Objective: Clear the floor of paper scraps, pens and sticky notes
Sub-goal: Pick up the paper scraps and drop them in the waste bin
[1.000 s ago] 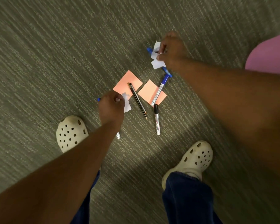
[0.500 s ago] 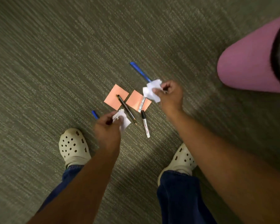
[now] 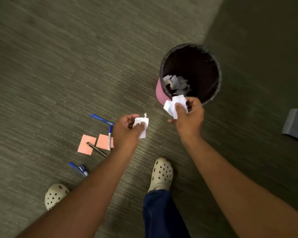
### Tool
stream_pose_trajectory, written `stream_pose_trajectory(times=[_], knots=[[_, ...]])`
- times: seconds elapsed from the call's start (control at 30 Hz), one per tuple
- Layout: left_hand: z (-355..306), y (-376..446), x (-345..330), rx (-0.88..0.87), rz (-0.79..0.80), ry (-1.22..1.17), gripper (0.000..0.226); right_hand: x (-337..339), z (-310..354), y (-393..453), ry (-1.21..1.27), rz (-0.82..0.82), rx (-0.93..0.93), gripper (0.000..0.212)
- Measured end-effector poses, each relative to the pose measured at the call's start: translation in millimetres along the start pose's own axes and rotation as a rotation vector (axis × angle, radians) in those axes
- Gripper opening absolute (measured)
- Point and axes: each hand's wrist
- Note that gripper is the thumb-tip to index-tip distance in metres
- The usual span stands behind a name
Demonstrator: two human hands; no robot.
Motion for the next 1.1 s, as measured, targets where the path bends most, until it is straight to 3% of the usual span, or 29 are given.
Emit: stream_pose_trajectory(times=[0.1,0.2,0.33,0.43,0.57,0.67,0.93,1.1], knots=[[-43.2,2.5,-54.5,-0.064,0.079,0.084,0.021,18.1,24.8,32.2,-0.034,-0.146,-0.031,0.015],[-79.7,13.2,-105.6,-0.135,0.138,0.142,0.032,30.9,39.2,64.7,-0.091,-0.22,-0.062,0.021],[-107.8,34.1,-146.5,-0.112,0.23,0.11,0.058,47.5,39.2,87.7,-0.166,-0.083,-0.1,0.055],[-106.5,42.5,-147.9,-0.068,0.262,0.114,0.07,66.8,20.4,86.7,-0.199,-0.038,-0.106,0.053],[-76.0,40.6,-115.5,-0.262,0.142,0.357,0.044,90.6,-12.5,53.5,-0.228,-0.066,-0.028,0.023],[-33.7,30.3,-73.3,-0.273,0.005,0.366,0.032,94.4,-38.5,17.5,-0.275,-0.033,-0.037,0.015],[101.5,11.3,63.8,0.046,-0.155,0.467,0.024,28.0,-135.4,-60.4,-0.397,0.285,-0.299,0.009],[178.9,9.3,143.7,0.25,-0.192,0.415,0.022,-45.3,-213.4,-83.1,-0.704,0.562,-0.331,0.012]])
Point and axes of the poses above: each hand's wrist, its own y-axis towards the middle knuckle, its own x-axis out of the back of the hand, z = x × y, and after that the axes turned 4 degrees about -x, right-handed
